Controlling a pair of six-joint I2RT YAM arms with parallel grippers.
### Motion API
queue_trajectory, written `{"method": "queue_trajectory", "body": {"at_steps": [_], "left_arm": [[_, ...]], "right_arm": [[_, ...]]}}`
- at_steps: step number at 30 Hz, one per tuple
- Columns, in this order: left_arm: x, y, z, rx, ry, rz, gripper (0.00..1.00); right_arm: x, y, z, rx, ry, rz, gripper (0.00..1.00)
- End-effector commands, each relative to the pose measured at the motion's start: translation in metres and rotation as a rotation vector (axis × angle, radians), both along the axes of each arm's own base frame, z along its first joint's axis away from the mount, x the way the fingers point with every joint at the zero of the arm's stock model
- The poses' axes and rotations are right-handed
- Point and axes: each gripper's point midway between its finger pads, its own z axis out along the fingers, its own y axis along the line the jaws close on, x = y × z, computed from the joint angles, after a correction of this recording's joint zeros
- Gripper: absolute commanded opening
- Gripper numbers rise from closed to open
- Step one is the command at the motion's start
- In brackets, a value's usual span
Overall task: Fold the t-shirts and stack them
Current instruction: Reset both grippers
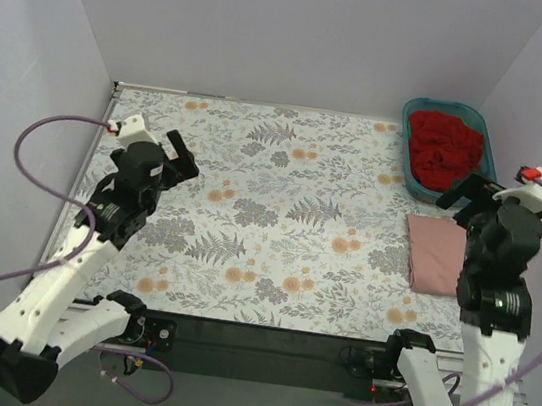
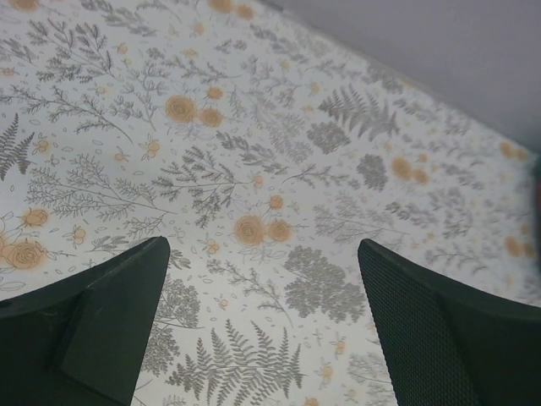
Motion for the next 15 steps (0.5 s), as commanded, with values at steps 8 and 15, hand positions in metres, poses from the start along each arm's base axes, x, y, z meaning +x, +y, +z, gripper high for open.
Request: {"method": "queue_trajectory", "body": {"at_steps": [8,15], "left_arm": [[-0.12,0.05,0.106,-0.302,-0.33,0.082,0.96],[-0.162,0.084,0.118,-0.303,-0.601,0.122,0.97]], "right_arm": [[-0.126,-0.003,0.075,-0.018,-0.404,-0.007,0.98],[-0.142,-0.003,0.051,-0.079,-0.427,0.029,0.98]]}}
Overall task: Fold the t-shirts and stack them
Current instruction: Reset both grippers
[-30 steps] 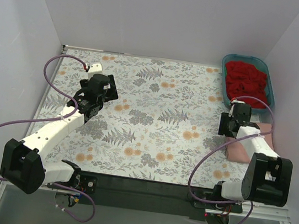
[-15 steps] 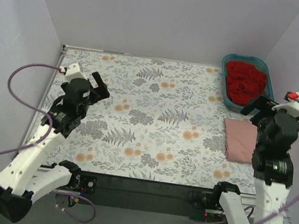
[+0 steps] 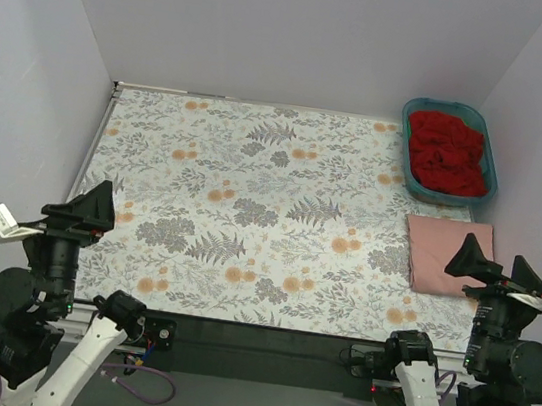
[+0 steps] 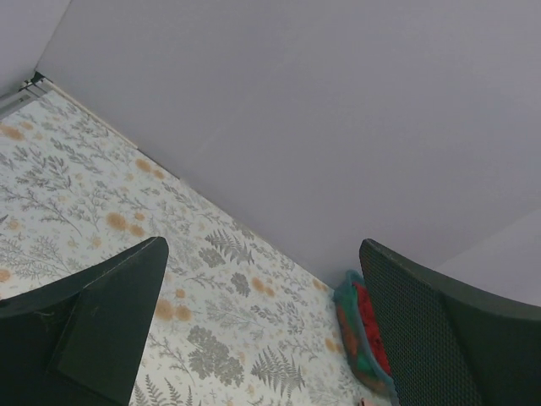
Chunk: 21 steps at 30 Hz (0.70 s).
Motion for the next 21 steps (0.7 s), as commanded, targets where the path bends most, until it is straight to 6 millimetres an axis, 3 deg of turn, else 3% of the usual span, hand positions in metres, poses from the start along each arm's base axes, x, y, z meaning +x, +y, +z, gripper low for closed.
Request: {"method": "queue_trajectory", "body": {"at_steps": [1,5,14,21], "left_arm": [[0.01,0.008,-0.03,0.051,0.034,0.069,0.97],[0.012,0.009,-0.043,0.073,0.044,0.08,0.98],[0.021,0.012,-0.061,0.014,0.037,0.118,0.98],[0.024,0.01,-0.057,0.015,-0.026,0.115,0.98]], "right_arm": [[0.009,0.002,-0.024,-0.052,0.057,0.008,0.98],[0.014,0.012,-0.032,-0.106,0.038,0.06,0.98],[0.017,0.02,-0.028,-0.167,0.011,0.101,0.98],[0.018,0.021,-0.032,-0.201,0.013,0.102,0.98]]}}
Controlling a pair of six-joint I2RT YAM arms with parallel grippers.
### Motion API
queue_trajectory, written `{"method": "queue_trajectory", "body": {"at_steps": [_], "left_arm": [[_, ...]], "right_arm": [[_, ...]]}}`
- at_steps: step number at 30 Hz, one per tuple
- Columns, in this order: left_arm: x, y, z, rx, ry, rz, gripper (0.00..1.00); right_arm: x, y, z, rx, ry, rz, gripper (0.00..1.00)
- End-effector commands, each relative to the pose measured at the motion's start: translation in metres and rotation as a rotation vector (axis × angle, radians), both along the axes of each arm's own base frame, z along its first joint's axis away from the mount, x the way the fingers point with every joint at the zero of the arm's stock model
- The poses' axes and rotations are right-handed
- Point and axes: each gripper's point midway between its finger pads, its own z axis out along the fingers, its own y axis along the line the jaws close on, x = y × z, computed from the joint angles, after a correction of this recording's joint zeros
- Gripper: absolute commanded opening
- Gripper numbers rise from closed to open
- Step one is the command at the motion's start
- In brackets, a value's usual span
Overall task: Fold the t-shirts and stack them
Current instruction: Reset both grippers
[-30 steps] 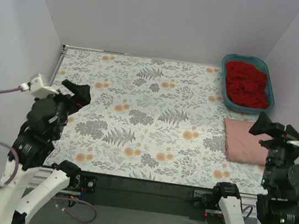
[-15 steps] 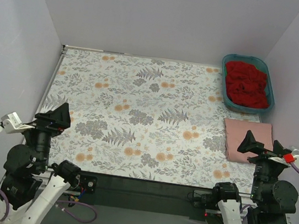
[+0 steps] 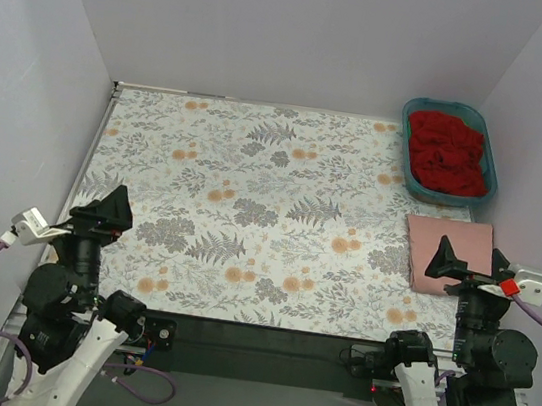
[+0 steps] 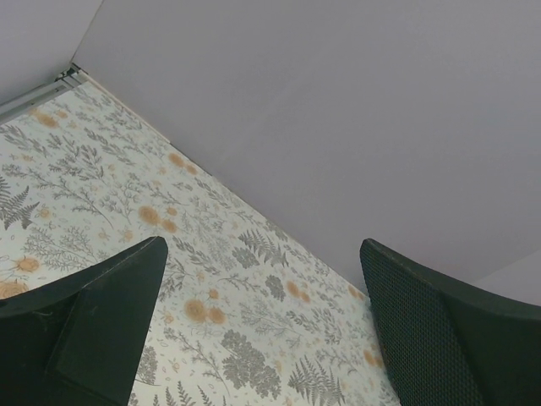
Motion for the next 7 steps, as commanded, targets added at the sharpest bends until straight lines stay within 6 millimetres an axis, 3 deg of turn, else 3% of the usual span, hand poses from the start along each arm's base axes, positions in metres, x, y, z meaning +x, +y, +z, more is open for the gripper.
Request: {"method": "queue_trajectory", "body": {"at_steps": [1,7], "left_arm": [[0.0031,0.0037,0.0064,-0.001,-0.037,0.029,0.98],[0.0089,-0.0017,0.0003,-0.007,-0.031,0.012,0.98]], "right_arm": [[-0.0036,0.0008,0.0149,-0.027,-0.064,0.01,0.98],[0.0002,0.0041,0.014,-0.037,-0.07,0.024,0.98]]}}
